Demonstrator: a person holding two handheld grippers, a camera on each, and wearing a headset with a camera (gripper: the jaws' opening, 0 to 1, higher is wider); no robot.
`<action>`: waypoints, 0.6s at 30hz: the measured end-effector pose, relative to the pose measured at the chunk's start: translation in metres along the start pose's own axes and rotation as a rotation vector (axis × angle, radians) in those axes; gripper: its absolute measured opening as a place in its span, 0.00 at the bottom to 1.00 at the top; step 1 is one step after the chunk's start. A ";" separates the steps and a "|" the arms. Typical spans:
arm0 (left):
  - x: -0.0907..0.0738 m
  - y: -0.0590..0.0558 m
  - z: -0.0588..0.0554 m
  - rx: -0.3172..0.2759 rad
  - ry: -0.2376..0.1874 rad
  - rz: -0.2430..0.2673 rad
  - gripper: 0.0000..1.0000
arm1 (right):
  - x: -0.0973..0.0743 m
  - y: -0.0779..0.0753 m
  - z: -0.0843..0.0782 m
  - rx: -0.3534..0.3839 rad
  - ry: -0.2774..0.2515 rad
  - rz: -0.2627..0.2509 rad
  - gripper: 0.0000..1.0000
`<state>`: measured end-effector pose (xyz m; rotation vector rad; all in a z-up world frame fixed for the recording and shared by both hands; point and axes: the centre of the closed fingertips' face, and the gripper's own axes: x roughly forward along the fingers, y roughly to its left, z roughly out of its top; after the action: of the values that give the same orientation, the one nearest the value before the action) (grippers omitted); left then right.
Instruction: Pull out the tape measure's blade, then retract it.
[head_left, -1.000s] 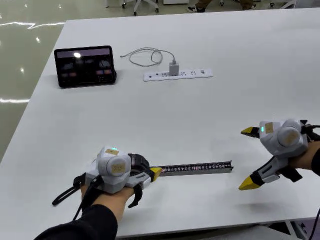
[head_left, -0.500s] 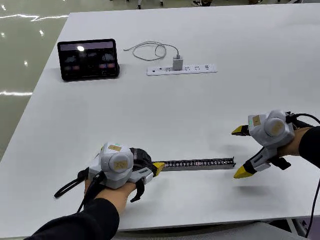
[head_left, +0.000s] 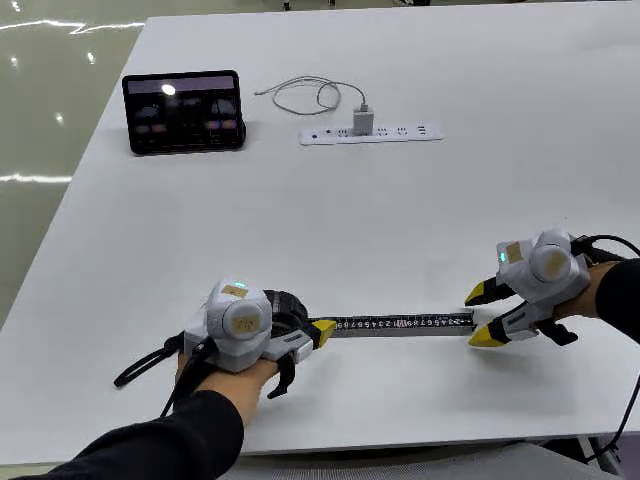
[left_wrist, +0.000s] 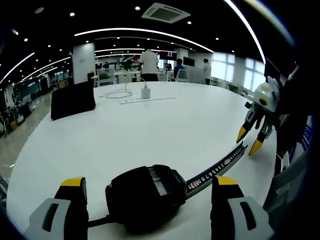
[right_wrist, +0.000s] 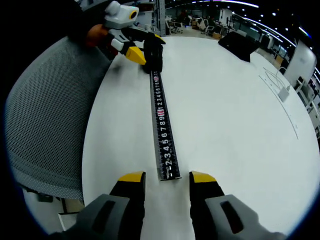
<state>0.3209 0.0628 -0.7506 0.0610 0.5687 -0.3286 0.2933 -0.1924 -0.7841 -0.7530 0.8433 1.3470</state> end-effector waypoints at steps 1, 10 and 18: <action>0.000 0.000 0.000 -0.004 0.001 -0.001 1.00 | 0.001 0.000 0.000 -0.004 -0.002 0.000 0.26; 0.000 0.001 -0.001 -0.041 -0.003 0.001 1.00 | 0.005 -0.003 -0.002 0.003 0.025 -0.018 0.14; 0.001 0.003 -0.002 -0.100 0.001 0.010 1.00 | 0.006 -0.002 0.000 -0.037 0.060 -0.014 0.12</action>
<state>0.3214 0.0659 -0.7532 -0.0327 0.5847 -0.2895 0.2952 -0.1894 -0.7890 -0.8295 0.8611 1.3364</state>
